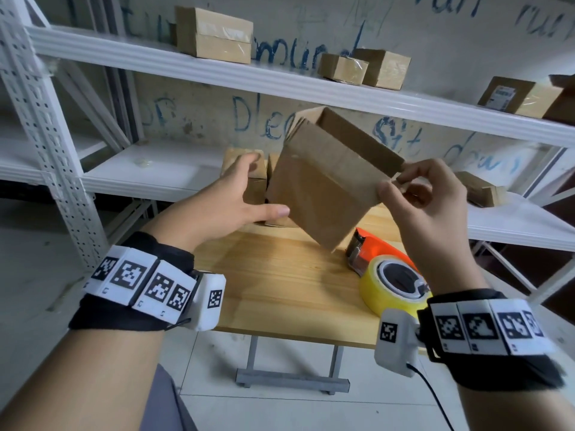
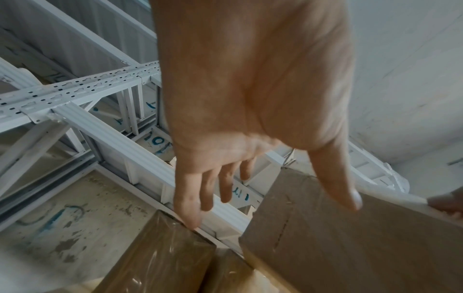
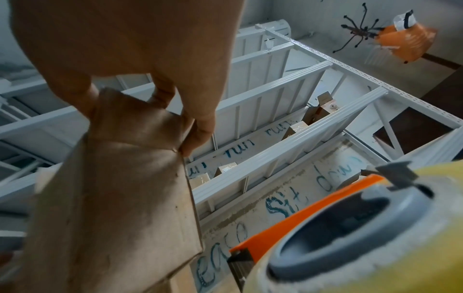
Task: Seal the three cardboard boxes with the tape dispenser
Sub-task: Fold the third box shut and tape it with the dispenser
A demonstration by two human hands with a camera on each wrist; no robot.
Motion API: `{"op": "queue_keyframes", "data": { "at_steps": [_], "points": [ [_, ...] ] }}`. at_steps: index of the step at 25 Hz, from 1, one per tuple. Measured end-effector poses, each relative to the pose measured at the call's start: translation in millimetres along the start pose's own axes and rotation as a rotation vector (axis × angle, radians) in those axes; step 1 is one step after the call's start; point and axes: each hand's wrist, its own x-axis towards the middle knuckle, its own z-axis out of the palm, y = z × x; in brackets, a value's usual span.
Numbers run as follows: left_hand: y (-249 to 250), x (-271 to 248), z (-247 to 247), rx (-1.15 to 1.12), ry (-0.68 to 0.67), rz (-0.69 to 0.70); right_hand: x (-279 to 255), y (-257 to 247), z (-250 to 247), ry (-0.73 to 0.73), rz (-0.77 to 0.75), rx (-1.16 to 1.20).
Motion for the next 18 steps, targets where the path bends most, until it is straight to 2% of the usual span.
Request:
{"op": "queue_keyframes", "data": {
  "at_steps": [3,5,9,11,14,18],
  "points": [
    [1,-3,1,-0.094,-0.010,0.083,-8,1,5,-0.045,0.007,0.101],
    [1,-8,1,-0.044,-0.022,0.092,-12,0,9,-0.068,0.041,0.104],
    [0,-18,-5,0.054,-0.058,-0.037,-26,-1,14,-0.248,0.139,0.147],
    [0,-22,-8,0.100,-0.048,-0.057,-36,3,16,-0.335,0.153,0.176],
    [-6,-25,-8,0.080,-0.071,0.015,-46,11,18,-0.441,0.190,0.168],
    [-9,-25,-6,0.025,-0.142,0.076,-51,11,16,-0.510,0.108,0.143]
  ]
}}
